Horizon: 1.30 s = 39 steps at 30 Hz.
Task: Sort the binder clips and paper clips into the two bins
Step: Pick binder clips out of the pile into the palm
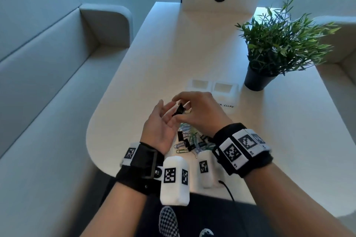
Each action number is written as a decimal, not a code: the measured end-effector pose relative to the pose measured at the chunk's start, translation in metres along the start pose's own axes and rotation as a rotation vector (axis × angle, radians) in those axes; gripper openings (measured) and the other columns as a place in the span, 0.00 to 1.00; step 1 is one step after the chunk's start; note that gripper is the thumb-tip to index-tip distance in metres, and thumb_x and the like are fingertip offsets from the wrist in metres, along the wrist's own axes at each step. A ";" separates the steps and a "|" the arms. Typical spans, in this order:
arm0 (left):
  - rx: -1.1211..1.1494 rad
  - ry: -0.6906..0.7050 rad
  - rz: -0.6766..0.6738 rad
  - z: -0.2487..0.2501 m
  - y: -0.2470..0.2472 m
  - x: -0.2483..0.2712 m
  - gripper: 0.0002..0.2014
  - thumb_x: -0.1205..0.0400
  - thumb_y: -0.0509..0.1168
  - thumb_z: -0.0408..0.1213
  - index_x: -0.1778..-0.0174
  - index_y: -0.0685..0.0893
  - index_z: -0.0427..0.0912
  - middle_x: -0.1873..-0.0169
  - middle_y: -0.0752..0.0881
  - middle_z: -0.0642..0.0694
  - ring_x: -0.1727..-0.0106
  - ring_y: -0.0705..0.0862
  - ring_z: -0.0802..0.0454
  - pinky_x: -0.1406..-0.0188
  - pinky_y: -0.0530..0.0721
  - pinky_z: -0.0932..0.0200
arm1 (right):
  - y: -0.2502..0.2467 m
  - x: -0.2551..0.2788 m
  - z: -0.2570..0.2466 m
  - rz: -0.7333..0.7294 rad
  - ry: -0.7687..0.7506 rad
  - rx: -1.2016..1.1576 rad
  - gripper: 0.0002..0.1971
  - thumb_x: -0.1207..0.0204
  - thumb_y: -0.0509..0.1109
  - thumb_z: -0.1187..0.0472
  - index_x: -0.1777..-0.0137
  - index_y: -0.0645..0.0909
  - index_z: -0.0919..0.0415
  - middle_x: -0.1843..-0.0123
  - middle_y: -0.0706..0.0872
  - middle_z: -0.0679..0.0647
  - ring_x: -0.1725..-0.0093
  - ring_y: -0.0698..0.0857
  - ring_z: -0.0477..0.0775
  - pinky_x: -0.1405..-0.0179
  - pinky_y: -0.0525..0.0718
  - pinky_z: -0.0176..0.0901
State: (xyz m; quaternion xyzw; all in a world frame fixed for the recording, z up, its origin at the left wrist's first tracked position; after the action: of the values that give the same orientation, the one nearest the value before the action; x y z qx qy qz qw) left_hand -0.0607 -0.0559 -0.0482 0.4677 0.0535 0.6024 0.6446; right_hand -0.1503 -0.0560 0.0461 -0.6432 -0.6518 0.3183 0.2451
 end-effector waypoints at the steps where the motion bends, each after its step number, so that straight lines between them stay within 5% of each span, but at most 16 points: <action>1: 0.043 -0.028 -0.053 -0.004 0.007 0.001 0.20 0.15 0.55 0.49 0.45 0.80 0.35 0.47 0.84 0.35 0.46 0.84 0.43 0.40 0.80 0.50 | 0.004 -0.002 -0.005 -0.017 -0.004 -0.027 0.23 0.37 0.80 0.56 0.40 0.84 0.52 0.56 0.88 0.49 0.56 0.86 0.48 0.48 0.87 0.48; 4: 0.230 -0.065 -0.079 -0.007 0.008 -0.002 0.24 0.14 0.51 0.52 0.38 0.78 0.34 0.50 0.84 0.34 0.46 0.84 0.42 0.44 0.82 0.49 | 0.010 -0.001 -0.009 0.011 -0.021 -0.063 0.27 0.35 0.79 0.51 0.34 0.80 0.50 0.50 0.87 0.47 0.57 0.85 0.44 0.50 0.86 0.42; 6: 0.288 -0.054 0.018 -0.003 -0.006 -0.009 0.22 0.14 0.52 0.50 0.40 0.78 0.34 0.51 0.84 0.32 0.51 0.85 0.43 0.57 0.84 0.52 | 0.002 0.006 -0.002 0.078 -0.032 -0.006 0.24 0.31 0.77 0.52 0.34 0.80 0.50 0.49 0.85 0.47 0.56 0.82 0.43 0.53 0.83 0.36; 13: 0.275 -0.040 0.149 0.015 -0.034 -0.025 0.15 0.14 0.52 0.45 0.51 0.73 0.36 0.55 0.83 0.33 0.66 0.81 0.48 0.69 0.75 0.60 | 0.052 0.019 0.021 -0.293 -0.006 0.275 0.16 0.27 0.73 0.61 0.38 0.85 0.55 0.44 0.84 0.53 0.46 0.83 0.53 0.42 0.85 0.50; 17: 0.319 -0.088 0.084 0.015 -0.029 -0.029 0.15 0.15 0.53 0.47 0.53 0.75 0.36 0.59 0.85 0.35 0.72 0.83 0.49 0.64 0.77 0.56 | 0.055 0.015 0.016 -0.290 -0.039 0.298 0.10 0.26 0.73 0.63 0.45 0.87 0.57 0.45 0.84 0.54 0.48 0.83 0.54 0.45 0.85 0.47; 22: 0.338 -0.121 0.057 0.013 -0.028 -0.026 0.14 0.16 0.55 0.46 0.55 0.77 0.37 0.61 0.85 0.38 0.67 0.81 0.50 0.61 0.82 0.53 | 0.048 0.008 0.028 -0.225 0.038 0.159 0.05 0.32 0.76 0.64 0.57 0.85 0.58 0.56 0.86 0.51 0.58 0.82 0.48 0.62 0.77 0.32; 26: 0.304 -0.104 0.072 0.013 -0.027 -0.024 0.11 0.17 0.57 0.42 0.55 0.78 0.37 0.60 0.83 0.38 0.63 0.82 0.48 0.63 0.80 0.56 | 0.033 0.004 0.046 -0.166 0.137 -0.010 0.06 0.35 0.79 0.65 0.62 0.87 0.56 0.65 0.88 0.48 0.66 0.83 0.40 0.66 0.77 0.26; 32: 0.222 -0.143 0.063 0.002 -0.021 -0.024 0.09 0.17 0.59 0.40 0.53 0.77 0.37 0.57 0.82 0.38 0.61 0.83 0.46 0.72 0.80 0.59 | 0.009 0.000 0.052 -0.089 0.154 -0.191 0.07 0.33 0.78 0.62 0.55 0.90 0.54 0.64 0.91 0.49 0.64 0.87 0.41 0.60 0.83 0.26; 39: 0.232 -0.124 0.081 0.006 -0.018 -0.022 0.08 0.18 0.59 0.39 0.54 0.78 0.37 0.59 0.83 0.39 0.60 0.83 0.46 0.61 0.79 0.56 | -0.001 0.002 0.068 -0.050 0.240 -0.270 0.07 0.35 0.81 0.64 0.57 0.88 0.57 0.60 0.93 0.52 0.57 0.91 0.49 0.47 0.89 0.45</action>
State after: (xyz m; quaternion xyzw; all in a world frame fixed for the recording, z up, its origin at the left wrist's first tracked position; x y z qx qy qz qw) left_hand -0.0495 -0.0743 -0.0677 0.5773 0.0640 0.5879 0.5631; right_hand -0.2007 -0.0612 0.0003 -0.6873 -0.6705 0.1428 0.2401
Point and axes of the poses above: each hand's wrist, its own x-axis away from the middle knuckle, its own y-axis out of the palm, z = x × y, the point moved 10 cm from there along -x, towards the middle knuckle
